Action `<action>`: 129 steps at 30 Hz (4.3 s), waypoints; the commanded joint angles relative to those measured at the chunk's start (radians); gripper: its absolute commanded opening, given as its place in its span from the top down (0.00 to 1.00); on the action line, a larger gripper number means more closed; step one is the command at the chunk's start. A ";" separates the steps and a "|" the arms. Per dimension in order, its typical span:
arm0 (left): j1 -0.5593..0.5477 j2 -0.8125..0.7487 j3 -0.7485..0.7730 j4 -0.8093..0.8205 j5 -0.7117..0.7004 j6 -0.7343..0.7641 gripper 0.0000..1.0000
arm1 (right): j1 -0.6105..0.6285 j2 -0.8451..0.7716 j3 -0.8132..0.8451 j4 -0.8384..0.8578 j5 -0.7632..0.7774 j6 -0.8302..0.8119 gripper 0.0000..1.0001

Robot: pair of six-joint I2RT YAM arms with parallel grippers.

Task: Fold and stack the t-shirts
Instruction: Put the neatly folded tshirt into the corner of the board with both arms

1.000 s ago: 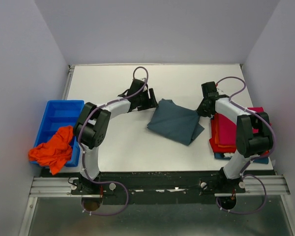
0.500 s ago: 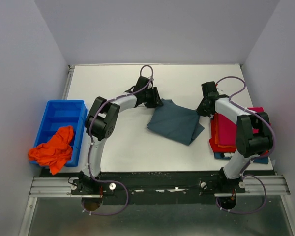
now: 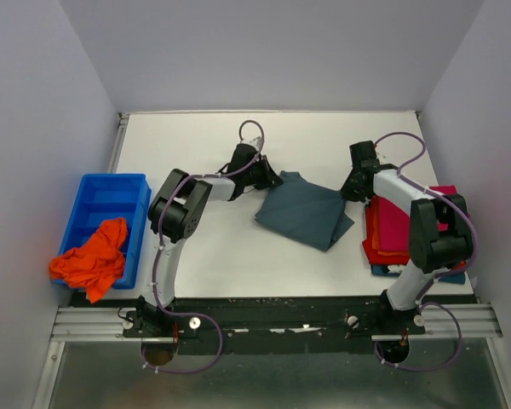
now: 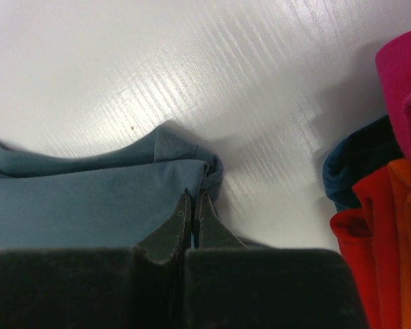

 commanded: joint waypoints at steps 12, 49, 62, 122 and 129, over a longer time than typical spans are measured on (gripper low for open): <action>-0.017 -0.185 -0.243 0.325 -0.121 0.079 1.00 | -0.003 -0.054 0.029 0.006 -0.027 -0.025 0.99; -0.010 -0.120 -0.114 0.297 -0.021 0.040 1.00 | -0.003 -0.078 0.090 -0.019 -0.085 -0.060 0.99; -0.069 -0.541 -0.341 0.356 -0.178 0.129 1.00 | -0.004 -0.416 -0.007 0.016 -0.116 -0.140 0.99; -0.749 -0.128 0.162 0.425 -0.727 0.105 1.00 | -0.437 -0.652 0.185 -0.495 0.754 -0.126 0.99; -0.729 -0.053 0.281 0.400 -0.703 0.112 1.00 | -0.471 -0.533 0.239 -0.426 0.714 -0.163 0.99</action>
